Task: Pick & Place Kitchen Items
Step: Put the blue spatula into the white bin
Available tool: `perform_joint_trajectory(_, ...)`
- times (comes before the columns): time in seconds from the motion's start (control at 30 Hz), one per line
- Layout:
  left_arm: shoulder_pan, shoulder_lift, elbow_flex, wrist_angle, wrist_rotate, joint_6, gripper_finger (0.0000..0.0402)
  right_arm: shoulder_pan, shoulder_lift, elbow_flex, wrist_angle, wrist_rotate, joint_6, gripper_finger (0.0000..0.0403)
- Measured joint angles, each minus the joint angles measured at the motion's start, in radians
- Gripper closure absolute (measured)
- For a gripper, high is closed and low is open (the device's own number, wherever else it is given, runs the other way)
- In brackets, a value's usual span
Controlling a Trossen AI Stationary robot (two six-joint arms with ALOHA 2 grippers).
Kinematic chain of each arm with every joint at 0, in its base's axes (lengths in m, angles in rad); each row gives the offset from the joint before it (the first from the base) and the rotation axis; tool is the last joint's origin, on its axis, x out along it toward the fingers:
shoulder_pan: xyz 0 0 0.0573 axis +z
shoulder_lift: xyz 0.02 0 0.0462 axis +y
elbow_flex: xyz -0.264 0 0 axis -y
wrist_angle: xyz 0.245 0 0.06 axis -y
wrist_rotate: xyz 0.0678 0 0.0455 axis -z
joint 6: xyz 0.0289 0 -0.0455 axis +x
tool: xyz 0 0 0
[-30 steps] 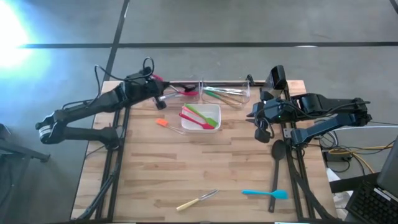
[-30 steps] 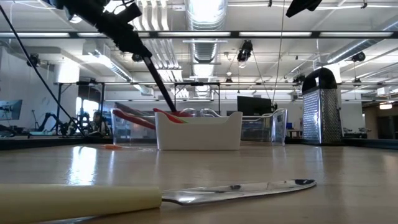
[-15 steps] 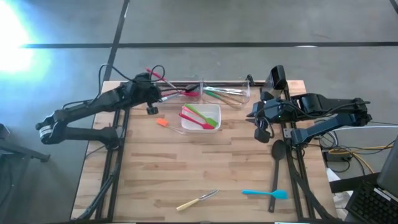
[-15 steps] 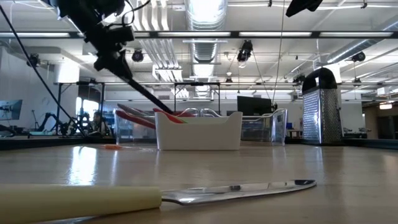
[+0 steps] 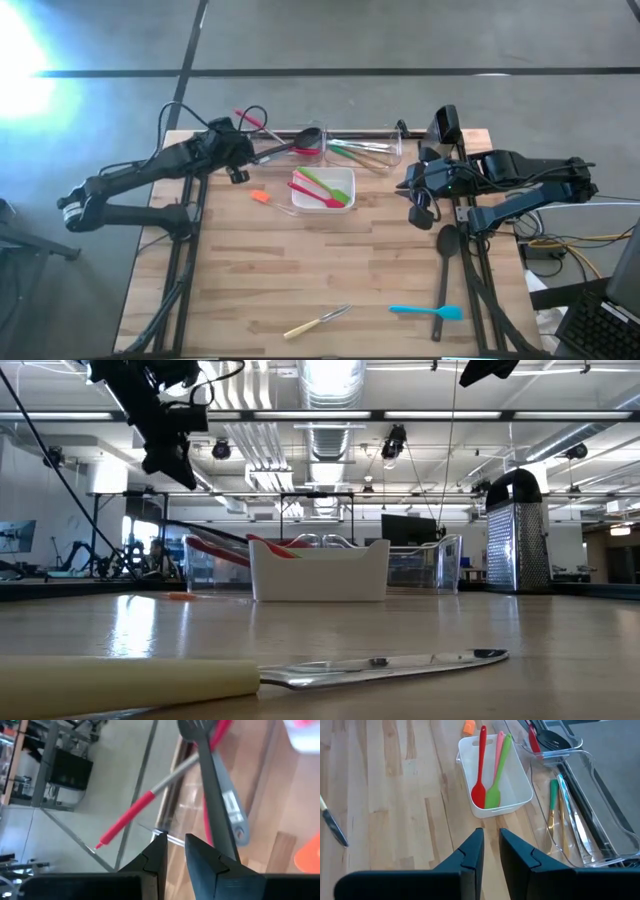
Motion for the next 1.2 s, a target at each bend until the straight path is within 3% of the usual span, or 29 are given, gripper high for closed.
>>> perform_joint_trajectory(0.17, -0.011, -0.005, 0.072, -0.007, 0.036, -0.112, 0.033, 0.0, 0.001, 0.0, 0.0, 0.0, 0.0, 0.0351)
perform_joint_trajectory(0.57, -0.101, -0.008, 0.234, -0.194, 0.384, -0.366, 0.033, 0.0, 0.001, 0.0, 0.0, 0.0, -0.004, 0.0351)
perform_joint_trajectory(0.93, -0.318, -0.006, 0.217, -0.267, 0.4, -0.532, 0.033, 0.0, 0.001, 0.0, 0.0, 0.0, -0.001, 0.0351)
perform_joint_trajectory(1.2, -0.418, -0.005, 0.126, -0.241, 0.379, -0.69, 0.033, 0.0, 0.001, -0.002, 0.0, 0.0, -0.001, 0.0351)
